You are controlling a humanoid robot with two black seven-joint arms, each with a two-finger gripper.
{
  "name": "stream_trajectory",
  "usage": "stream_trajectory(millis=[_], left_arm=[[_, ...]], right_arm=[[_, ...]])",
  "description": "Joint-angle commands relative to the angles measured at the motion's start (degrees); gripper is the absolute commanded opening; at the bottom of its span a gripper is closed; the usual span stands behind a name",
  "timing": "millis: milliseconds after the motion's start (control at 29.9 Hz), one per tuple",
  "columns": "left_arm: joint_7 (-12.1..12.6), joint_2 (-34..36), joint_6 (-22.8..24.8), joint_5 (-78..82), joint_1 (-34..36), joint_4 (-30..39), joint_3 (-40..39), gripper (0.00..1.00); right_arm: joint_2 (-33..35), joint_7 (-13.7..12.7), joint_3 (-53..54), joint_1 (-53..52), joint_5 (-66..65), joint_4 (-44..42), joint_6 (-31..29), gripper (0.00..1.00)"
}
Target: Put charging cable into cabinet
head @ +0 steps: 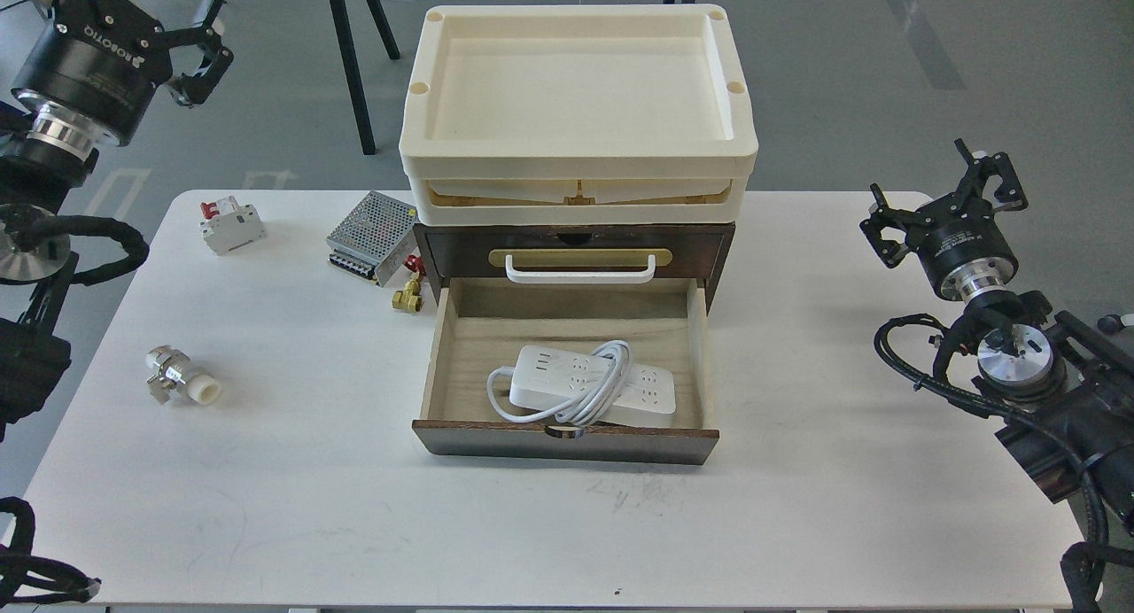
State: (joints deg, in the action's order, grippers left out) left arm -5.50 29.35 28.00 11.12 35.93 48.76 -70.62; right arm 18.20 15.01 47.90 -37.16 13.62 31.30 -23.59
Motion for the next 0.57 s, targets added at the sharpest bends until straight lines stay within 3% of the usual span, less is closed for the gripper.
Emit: stream_trajectory(millis=[0,134,536], left_arm=[[0.22,-0.35,0.00,-7.50,-2.08,-6.38,0.57,1.00],[0.14,-2.01,0.00,-8.57,-3.66,-10.87,1.10,1.00],[-0.13,-3.69,0.00,-8.84,-5.08,-10.79,1.37,1.00]], right_arm=[[-0.01,-0.50,-0.09,-0.19,0.00,-0.01,0.30,1.00],[-0.01,-0.68,-0.09,-0.37,0.00,0.07,0.30,1.00],[-0.01,-0.77,0.78,-0.72,0.18,-0.19,0.65,1.00]])
